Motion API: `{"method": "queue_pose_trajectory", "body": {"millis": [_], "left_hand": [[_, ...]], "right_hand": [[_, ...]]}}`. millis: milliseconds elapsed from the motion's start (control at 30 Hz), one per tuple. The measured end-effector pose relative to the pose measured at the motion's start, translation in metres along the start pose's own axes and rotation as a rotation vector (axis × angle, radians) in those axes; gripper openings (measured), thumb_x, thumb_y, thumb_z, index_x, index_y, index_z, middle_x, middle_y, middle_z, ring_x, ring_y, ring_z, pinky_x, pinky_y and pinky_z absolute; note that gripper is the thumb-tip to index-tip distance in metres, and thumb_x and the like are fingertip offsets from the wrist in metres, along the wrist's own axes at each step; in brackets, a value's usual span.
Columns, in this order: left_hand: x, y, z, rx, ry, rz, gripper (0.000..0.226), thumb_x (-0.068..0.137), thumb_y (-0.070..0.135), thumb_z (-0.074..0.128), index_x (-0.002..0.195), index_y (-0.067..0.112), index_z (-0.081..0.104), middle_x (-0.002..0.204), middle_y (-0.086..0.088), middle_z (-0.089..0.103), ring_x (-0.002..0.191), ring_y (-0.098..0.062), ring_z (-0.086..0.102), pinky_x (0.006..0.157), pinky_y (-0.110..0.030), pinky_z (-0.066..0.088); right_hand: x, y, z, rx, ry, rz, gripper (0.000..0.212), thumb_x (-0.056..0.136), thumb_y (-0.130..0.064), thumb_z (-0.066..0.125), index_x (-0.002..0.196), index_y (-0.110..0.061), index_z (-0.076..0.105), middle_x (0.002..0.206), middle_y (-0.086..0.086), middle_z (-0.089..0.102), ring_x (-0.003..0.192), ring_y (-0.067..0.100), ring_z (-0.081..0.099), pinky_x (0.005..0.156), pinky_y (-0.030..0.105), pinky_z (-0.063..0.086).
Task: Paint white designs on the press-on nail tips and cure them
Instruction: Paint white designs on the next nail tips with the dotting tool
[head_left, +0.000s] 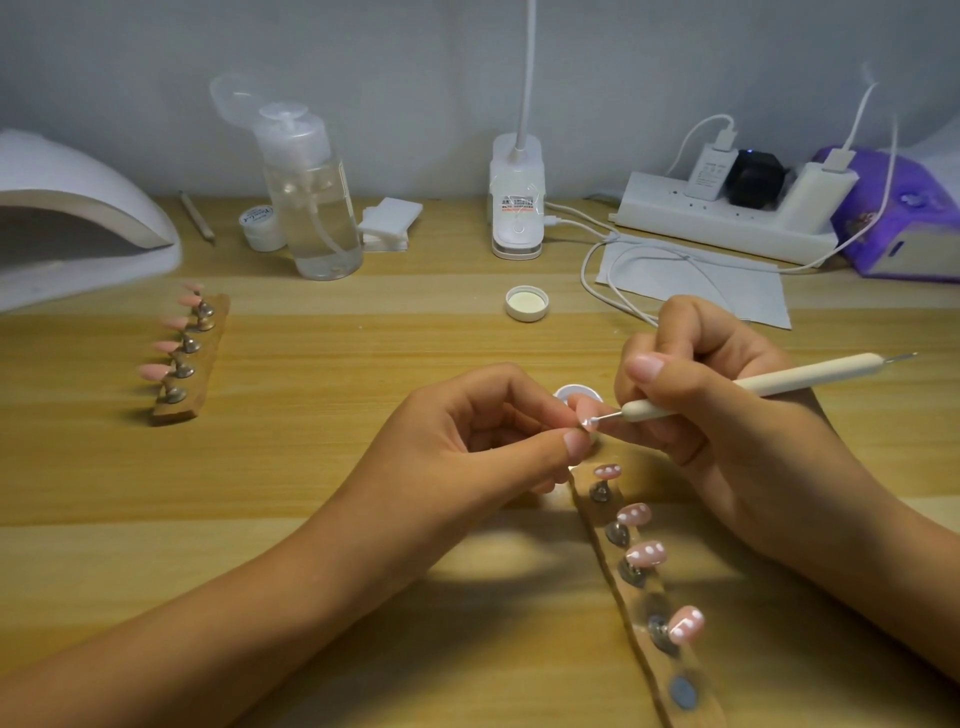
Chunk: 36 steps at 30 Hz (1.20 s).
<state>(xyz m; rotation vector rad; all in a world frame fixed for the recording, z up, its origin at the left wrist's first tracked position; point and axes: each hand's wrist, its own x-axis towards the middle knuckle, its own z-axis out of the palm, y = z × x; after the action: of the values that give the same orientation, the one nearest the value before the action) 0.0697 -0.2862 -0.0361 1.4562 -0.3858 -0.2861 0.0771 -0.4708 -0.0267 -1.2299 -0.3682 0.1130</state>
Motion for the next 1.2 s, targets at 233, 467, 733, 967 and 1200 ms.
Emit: {"method": "queue_pose_trajectory", "body": {"millis": [233,467,733,967,1200], "left_hand": [[0.000,0.000,0.000,-0.004,-0.001,-0.002,0.007,0.074,0.014,0.072,0.073,0.021,0.071,0.070,-0.003,0.067,0.062,-0.010,0.058,0.062,-0.021,0.048],[0.000,0.000,0.000,-0.007,-0.006,-0.002,0.008,0.074,0.013,0.072,0.073,0.021,0.071,0.069,-0.002,0.067,0.061,-0.009,0.057,0.062,-0.021,0.047],[0.000,-0.001,-0.001,0.002,-0.004,0.008,0.006,0.076,0.015,0.072,0.076,0.021,0.072,0.070,0.002,0.068,0.063,-0.008,0.059,0.064,-0.019,0.048],[0.002,-0.002,-0.002,-0.001,0.021,0.018,0.005,0.078,0.015,0.069,0.081,0.018,0.072,0.074,0.007,0.068,0.067,-0.005,0.059,0.065,-0.017,0.048],[0.004,-0.003,-0.005,-0.066,0.093,0.033,0.012,0.078,0.021,0.071,0.083,0.032,0.073,0.078,0.011,0.069,0.071,-0.001,0.061,0.064,-0.013,0.048]], "right_hand": [[0.000,-0.001,0.000,-0.001,-0.023,-0.018,0.023,0.077,-0.010,0.064,0.061,-0.022,0.053,0.056,-0.004,0.050,0.054,0.004,0.058,0.062,0.018,0.052],[0.000,0.000,-0.001,-0.002,0.003,-0.011,0.019,0.076,-0.015,0.063,0.061,-0.020,0.051,0.057,-0.003,0.049,0.052,0.006,0.052,0.061,0.019,0.052],[0.001,-0.001,0.000,0.001,0.054,-0.024,0.023,0.084,-0.027,0.061,0.064,-0.020,0.052,0.055,-0.005,0.048,0.051,0.006,0.051,0.073,0.032,0.057],[0.005,-0.003,-0.011,-0.443,0.260,-0.126,0.015,0.077,-0.037,0.066,0.082,-0.023,0.067,0.070,-0.001,0.062,0.072,0.032,0.058,0.089,0.045,0.051],[0.003,0.005,-0.012,-0.668,0.132,-0.187,0.020,0.092,-0.028,0.056,0.087,-0.014,0.069,0.074,-0.013,0.064,0.065,0.004,0.051,0.063,0.010,0.041]]}}
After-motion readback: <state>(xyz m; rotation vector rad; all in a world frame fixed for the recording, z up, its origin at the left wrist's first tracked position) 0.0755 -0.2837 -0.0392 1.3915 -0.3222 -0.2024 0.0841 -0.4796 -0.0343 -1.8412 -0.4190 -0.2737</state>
